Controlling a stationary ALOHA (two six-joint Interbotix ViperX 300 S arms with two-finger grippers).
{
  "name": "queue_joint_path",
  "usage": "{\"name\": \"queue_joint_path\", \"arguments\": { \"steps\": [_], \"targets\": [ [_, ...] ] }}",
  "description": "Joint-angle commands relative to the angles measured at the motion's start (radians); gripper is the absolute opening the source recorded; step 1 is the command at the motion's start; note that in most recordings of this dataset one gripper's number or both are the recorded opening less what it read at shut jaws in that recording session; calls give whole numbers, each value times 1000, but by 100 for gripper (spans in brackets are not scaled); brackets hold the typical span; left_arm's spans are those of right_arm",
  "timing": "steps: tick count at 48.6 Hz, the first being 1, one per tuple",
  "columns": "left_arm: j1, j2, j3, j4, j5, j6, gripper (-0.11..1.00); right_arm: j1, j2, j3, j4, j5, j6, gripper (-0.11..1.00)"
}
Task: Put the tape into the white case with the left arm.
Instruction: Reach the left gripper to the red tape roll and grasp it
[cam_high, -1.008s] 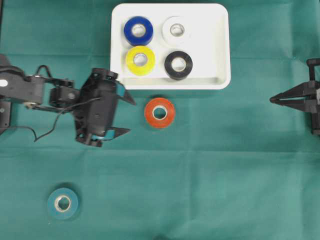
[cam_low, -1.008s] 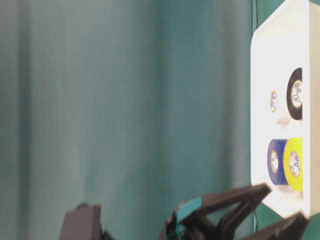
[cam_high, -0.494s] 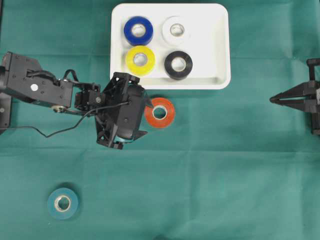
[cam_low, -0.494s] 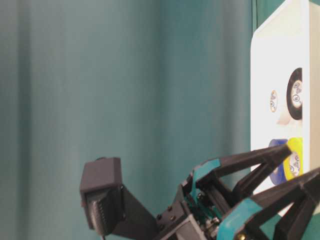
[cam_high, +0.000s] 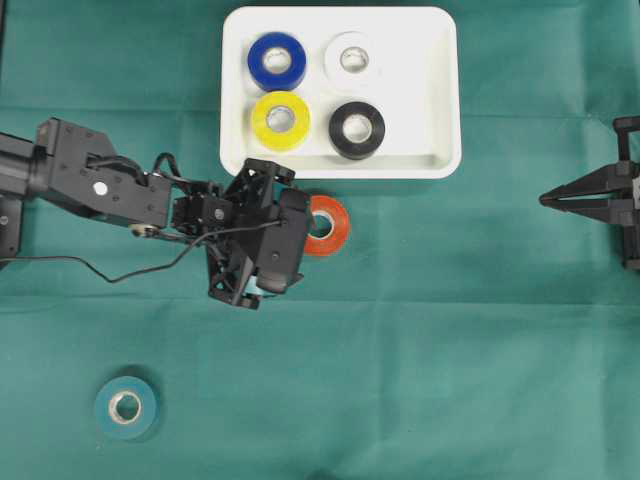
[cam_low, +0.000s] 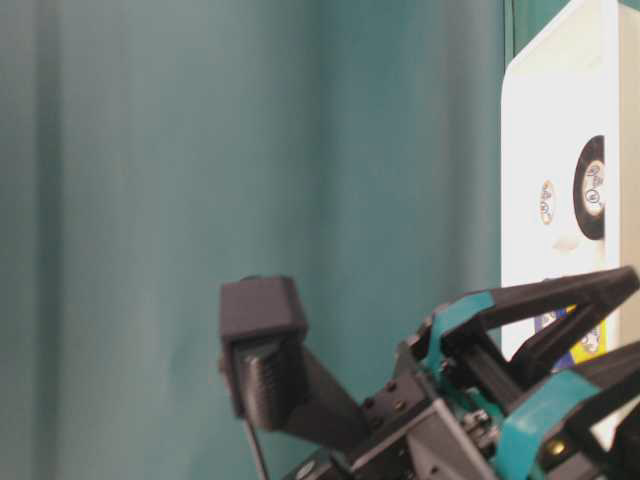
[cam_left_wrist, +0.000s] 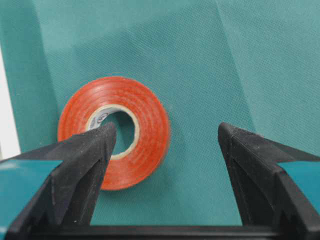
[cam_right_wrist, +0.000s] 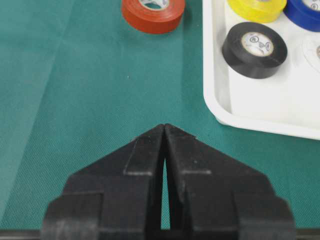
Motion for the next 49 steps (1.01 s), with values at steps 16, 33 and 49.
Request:
{"name": "queue_joint_path", "arguments": {
  "steps": [16,33,49],
  "targets": [
    [3,71,-75,0,-3,0,83,-2,6,-11,0,-11,2,-9],
    [25,123,-106,0,86,0,83,-2,6,-11,0,-11,0,-9],
    [25,126,-110,0,91,0,76,-2,6,-11,0,-11,0,-9]
  ]
}}
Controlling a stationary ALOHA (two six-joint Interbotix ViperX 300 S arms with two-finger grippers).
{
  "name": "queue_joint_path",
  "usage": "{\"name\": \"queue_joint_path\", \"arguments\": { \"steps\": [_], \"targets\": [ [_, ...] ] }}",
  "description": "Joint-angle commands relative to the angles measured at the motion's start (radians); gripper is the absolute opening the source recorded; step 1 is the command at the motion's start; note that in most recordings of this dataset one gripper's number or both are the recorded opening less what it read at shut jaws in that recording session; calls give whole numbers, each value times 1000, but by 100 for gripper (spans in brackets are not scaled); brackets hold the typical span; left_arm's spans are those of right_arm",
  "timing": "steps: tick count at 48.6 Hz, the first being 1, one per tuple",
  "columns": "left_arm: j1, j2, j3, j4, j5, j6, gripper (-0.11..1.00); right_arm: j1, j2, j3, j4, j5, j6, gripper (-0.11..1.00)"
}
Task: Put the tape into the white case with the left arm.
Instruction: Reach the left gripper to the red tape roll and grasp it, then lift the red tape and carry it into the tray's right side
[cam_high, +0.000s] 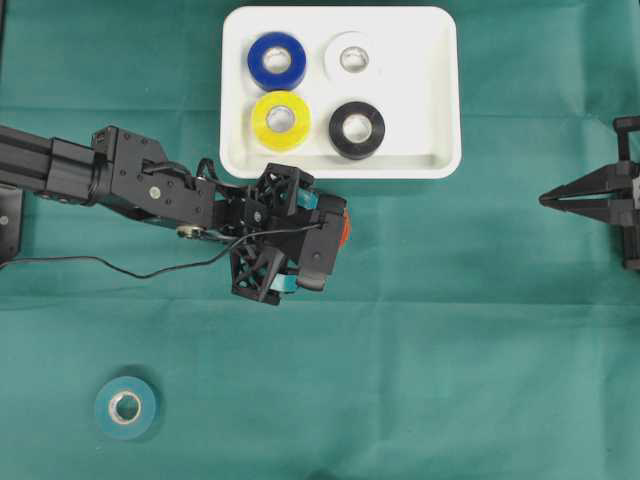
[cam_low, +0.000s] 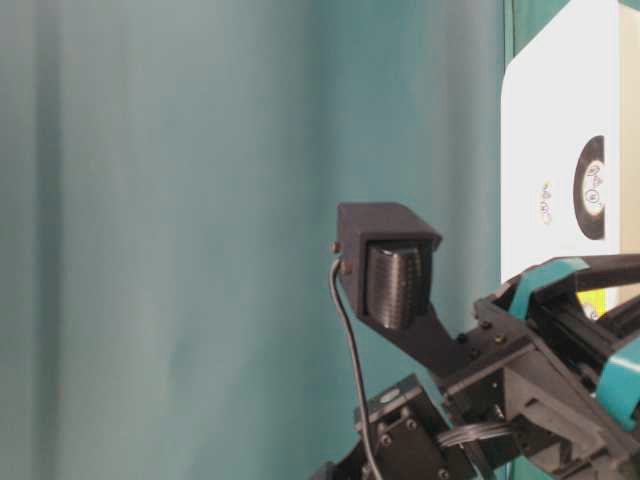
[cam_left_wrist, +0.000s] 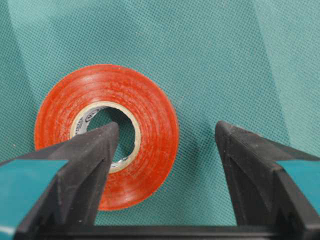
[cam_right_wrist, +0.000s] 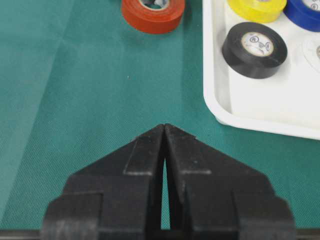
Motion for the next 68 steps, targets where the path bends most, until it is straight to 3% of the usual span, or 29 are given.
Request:
{"name": "queue_joint_path", "arguments": {
  "steps": [1,4,12,23,49,68],
  "targets": [
    [2,-15,-15,-2,-3,0,74,0,6,-11,0,-11,0,-9],
    [2,-15,-15,-2,3,0,64,0,6,-11,0,-11,2,-9],
    [2,-17,-17,-2,34,0,24,0,6,-11,0,-11,2,-9],
    [-11,-67,-14,-2,46,0,24,0,6,-11,0,-11,0,-9],
    [-54,-327,-21,2,218,5,24,0,6,-9,0,-12,2,-9],
    [78,-236,-89,5,192,12,24,0,6,-9,0,-12,2,-9]
  ]
}}
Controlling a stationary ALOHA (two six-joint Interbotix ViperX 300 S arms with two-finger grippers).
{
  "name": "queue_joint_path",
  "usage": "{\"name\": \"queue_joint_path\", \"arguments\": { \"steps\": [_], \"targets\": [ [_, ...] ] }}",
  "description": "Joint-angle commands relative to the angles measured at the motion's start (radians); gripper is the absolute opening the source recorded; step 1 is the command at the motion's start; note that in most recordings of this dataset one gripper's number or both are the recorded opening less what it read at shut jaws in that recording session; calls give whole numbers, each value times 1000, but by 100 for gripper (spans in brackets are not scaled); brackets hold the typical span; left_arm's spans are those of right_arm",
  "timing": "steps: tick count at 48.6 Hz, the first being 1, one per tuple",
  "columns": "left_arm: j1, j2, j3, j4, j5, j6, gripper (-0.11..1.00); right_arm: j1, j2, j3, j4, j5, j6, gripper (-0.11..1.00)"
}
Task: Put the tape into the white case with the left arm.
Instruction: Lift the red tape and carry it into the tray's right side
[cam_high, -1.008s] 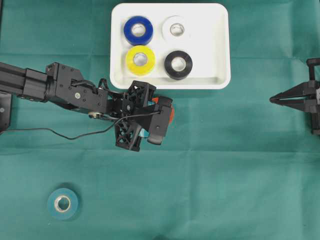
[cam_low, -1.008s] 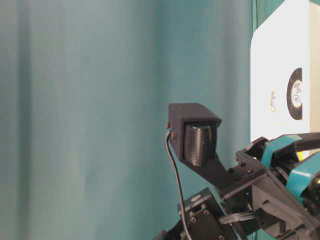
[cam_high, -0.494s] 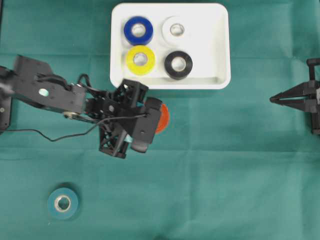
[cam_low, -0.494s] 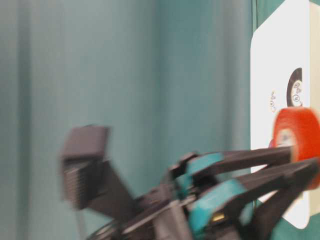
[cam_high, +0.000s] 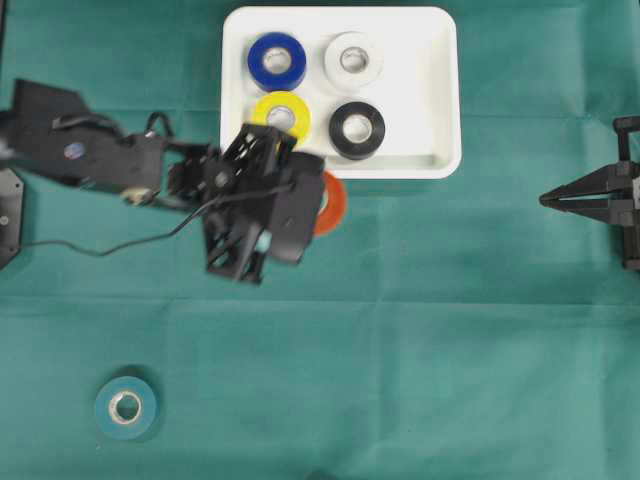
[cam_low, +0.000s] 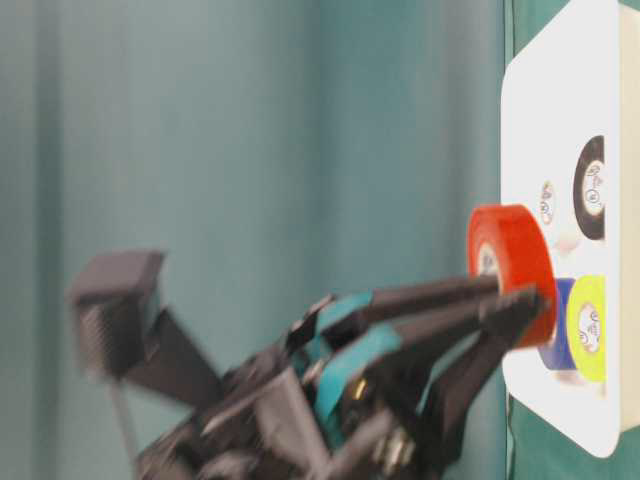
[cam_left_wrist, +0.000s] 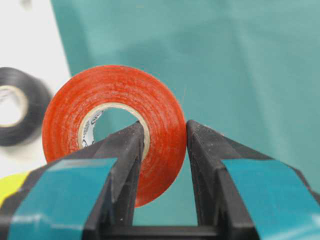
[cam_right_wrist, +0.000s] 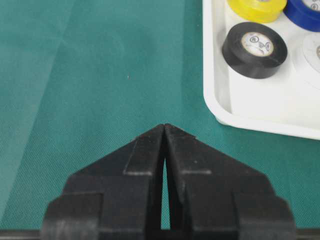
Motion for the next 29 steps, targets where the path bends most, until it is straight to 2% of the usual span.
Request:
{"name": "queue_joint_path", "arguments": {
  "steps": [1,15,29],
  "targets": [
    [38,15,-52,3,-15,2,24,0,6,-11,0,-11,0,-9],
    [146,132,-163,5,-51,3,24,0,6,-11,0,-11,2,-9],
    [183,230,-272,5,-74,3,24,0,6,-5,0,-17,0,-9]
  ]
}}
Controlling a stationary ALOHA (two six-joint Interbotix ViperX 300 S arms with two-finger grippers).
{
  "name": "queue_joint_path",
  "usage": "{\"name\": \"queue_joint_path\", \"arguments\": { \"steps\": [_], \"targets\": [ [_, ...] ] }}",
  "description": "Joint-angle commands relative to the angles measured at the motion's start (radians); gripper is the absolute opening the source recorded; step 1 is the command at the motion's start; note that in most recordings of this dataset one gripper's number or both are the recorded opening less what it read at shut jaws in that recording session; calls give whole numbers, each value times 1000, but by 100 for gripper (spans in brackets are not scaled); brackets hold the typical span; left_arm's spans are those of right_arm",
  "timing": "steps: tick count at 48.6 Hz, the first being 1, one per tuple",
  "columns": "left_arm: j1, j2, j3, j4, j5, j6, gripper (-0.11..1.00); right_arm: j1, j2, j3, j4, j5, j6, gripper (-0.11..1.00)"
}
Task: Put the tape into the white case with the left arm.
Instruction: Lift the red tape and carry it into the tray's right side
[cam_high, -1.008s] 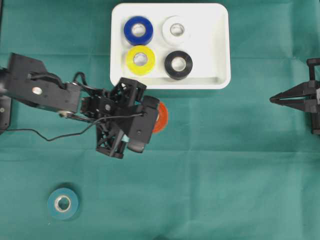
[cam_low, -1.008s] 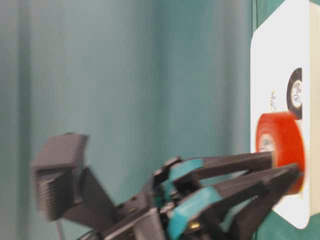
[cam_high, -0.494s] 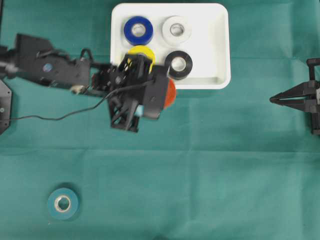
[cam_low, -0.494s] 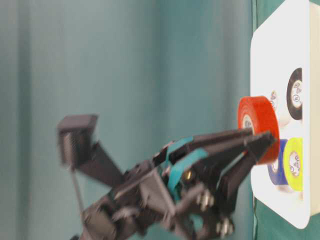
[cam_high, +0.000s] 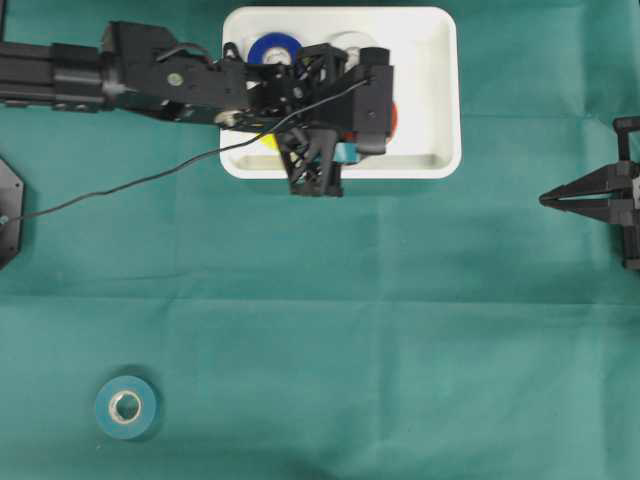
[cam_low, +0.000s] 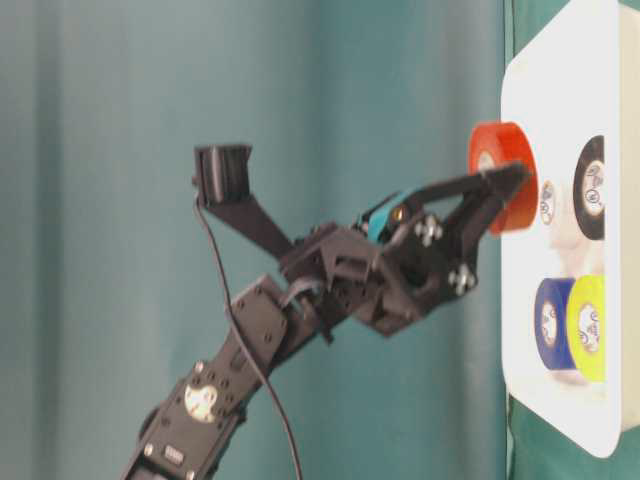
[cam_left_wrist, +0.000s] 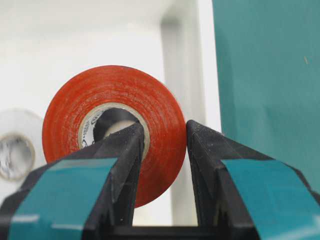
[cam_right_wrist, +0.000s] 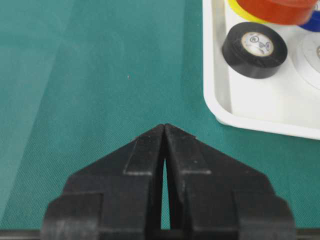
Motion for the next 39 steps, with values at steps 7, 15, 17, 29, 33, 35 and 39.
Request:
{"name": "queue_joint_path", "arguments": {
  "steps": [7,15,17,29,33,35,39],
  "targets": [
    [5,44,-107,2,-9,-2,24,0,5,-6,0,-18,0,-9],
    [5,86,-152,0,-9,-2,24,0,3,-6,0,-18,2,-9],
    [5,95,-164,0,-9,-3,24,0,3,-6,0,-18,2,-9],
    [0,132,-209,2,-9,-2,24,0,3,-6,0,-18,2,-9],
    [-2,133,-210,2,-9,-2,24,0,3,-6,0,-17,2,-9],
    [-2,133,-209,2,-11,-2,24,0,2,-6,0,-18,2,-9],
    [-2,133,-209,2,-11,-2,24,0,2,-6,0,-18,2,-9]
  ]
}}
